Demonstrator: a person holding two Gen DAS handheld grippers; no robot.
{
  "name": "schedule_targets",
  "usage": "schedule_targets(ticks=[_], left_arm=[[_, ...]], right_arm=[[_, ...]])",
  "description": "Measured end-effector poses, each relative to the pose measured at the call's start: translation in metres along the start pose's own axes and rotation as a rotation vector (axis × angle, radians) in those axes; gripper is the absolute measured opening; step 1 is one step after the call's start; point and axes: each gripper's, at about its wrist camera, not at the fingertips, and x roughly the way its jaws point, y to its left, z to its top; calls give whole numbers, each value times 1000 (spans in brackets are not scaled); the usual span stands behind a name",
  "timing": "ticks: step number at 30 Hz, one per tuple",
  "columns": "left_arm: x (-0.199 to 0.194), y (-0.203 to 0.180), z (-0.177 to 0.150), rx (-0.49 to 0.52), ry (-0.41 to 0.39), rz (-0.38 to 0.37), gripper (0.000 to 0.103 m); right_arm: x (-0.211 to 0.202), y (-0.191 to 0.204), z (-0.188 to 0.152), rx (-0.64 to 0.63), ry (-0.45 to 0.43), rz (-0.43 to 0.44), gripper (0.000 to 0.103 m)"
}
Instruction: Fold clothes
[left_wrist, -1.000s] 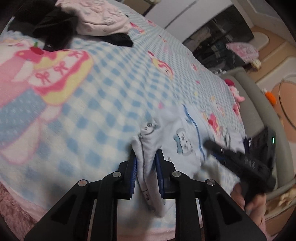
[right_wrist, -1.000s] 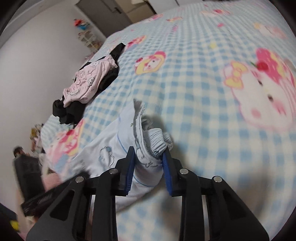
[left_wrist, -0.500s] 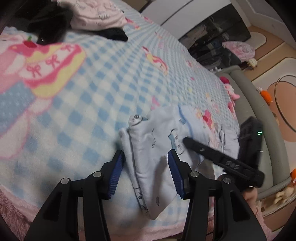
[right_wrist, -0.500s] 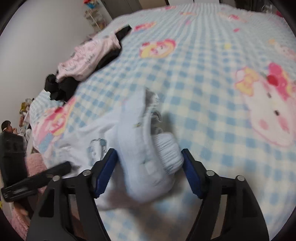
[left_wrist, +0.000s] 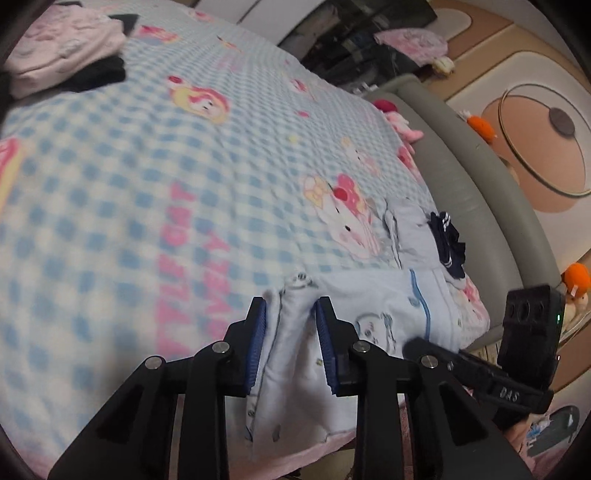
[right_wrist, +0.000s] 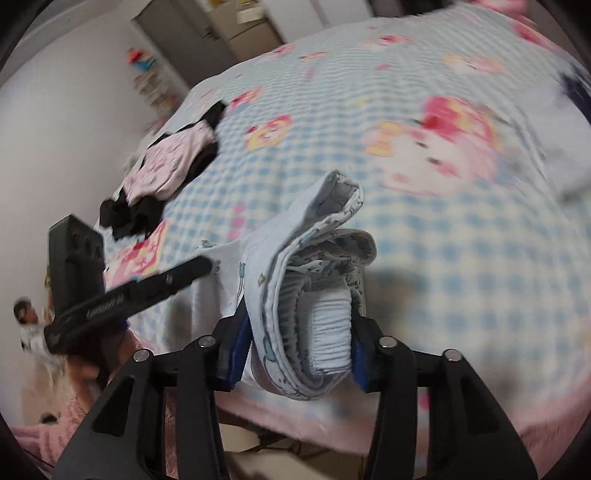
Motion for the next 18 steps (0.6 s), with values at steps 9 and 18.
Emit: schedule_targets(ticks=[9,18], left_arm=[[-2,22,-24,-61,-34,99,34],[11,10,-27,-57,17,-20,50]], right_arm=[[-23,-48,-14,37,-84,-141,56],[-18,-39,-7,1,-82,-82,54]])
